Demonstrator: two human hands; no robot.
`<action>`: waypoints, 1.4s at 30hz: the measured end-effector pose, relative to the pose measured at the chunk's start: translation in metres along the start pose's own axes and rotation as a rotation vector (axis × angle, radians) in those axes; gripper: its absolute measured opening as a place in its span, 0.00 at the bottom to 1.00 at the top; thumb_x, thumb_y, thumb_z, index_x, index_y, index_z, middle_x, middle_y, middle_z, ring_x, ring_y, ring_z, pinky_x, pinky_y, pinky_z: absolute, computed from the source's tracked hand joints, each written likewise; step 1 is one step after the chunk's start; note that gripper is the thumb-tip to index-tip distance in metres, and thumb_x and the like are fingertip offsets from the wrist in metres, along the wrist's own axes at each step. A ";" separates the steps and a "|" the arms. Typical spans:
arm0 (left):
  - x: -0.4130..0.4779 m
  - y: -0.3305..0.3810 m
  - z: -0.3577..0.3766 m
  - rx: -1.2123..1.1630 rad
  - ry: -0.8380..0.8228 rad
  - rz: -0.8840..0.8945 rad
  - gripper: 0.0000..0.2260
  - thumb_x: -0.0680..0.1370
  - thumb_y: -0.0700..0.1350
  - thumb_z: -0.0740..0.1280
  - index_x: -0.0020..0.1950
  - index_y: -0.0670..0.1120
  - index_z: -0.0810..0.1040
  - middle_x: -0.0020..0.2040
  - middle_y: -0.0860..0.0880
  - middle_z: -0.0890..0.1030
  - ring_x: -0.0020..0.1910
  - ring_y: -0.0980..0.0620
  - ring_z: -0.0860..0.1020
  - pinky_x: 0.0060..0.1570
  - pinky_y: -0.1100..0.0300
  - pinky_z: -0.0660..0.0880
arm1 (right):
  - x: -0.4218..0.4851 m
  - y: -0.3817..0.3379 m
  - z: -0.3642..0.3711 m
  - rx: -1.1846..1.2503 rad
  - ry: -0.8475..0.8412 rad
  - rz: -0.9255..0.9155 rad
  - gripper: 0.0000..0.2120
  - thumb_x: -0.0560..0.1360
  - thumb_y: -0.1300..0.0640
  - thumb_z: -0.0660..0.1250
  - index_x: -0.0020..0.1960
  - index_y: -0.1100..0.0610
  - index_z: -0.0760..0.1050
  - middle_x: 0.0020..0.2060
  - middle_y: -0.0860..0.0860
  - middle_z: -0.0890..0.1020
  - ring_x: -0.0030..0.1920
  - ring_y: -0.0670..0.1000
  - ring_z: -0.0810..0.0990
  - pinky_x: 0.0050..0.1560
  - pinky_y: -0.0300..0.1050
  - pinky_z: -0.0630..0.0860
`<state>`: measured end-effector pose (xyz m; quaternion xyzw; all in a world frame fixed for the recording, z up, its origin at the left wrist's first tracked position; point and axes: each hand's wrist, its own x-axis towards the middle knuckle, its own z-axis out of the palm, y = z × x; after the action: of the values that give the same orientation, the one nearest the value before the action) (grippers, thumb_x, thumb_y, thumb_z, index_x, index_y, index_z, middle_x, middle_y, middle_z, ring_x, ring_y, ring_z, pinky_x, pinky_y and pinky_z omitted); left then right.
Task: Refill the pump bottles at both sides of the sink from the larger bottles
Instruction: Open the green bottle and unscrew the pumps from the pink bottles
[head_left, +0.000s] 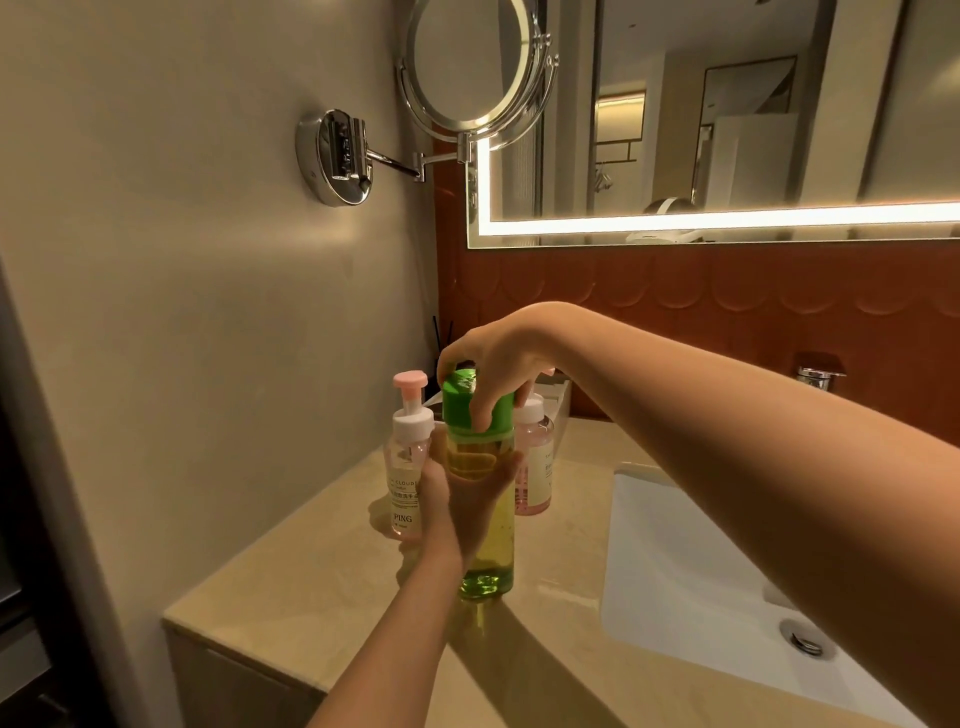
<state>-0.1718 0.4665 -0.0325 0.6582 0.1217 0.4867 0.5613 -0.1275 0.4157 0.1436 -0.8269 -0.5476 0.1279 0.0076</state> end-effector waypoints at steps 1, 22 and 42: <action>0.000 -0.001 -0.001 0.014 0.016 0.009 0.35 0.56 0.69 0.73 0.57 0.56 0.70 0.49 0.60 0.80 0.50 0.61 0.79 0.58 0.56 0.75 | 0.000 -0.001 -0.001 -0.007 -0.018 -0.005 0.30 0.71 0.64 0.71 0.69 0.50 0.64 0.62 0.55 0.69 0.58 0.58 0.73 0.53 0.50 0.80; 0.003 0.002 -0.008 0.126 -0.038 -0.025 0.12 0.74 0.51 0.67 0.55 0.51 0.73 0.51 0.46 0.81 0.50 0.49 0.81 0.58 0.47 0.76 | -0.004 0.015 -0.010 0.060 0.128 -0.023 0.28 0.70 0.55 0.72 0.66 0.50 0.64 0.60 0.54 0.71 0.56 0.57 0.76 0.46 0.47 0.82; 0.021 -0.005 0.018 0.315 0.082 -0.095 0.38 0.73 0.51 0.70 0.76 0.50 0.49 0.75 0.49 0.60 0.74 0.48 0.58 0.70 0.48 0.57 | -0.004 0.135 0.137 0.611 0.457 0.311 0.36 0.68 0.53 0.74 0.71 0.59 0.62 0.61 0.55 0.75 0.58 0.52 0.76 0.54 0.43 0.77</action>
<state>-0.1449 0.4718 -0.0243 0.7112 0.2502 0.4609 0.4681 -0.0374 0.3406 -0.0081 -0.8666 -0.3370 0.0972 0.3549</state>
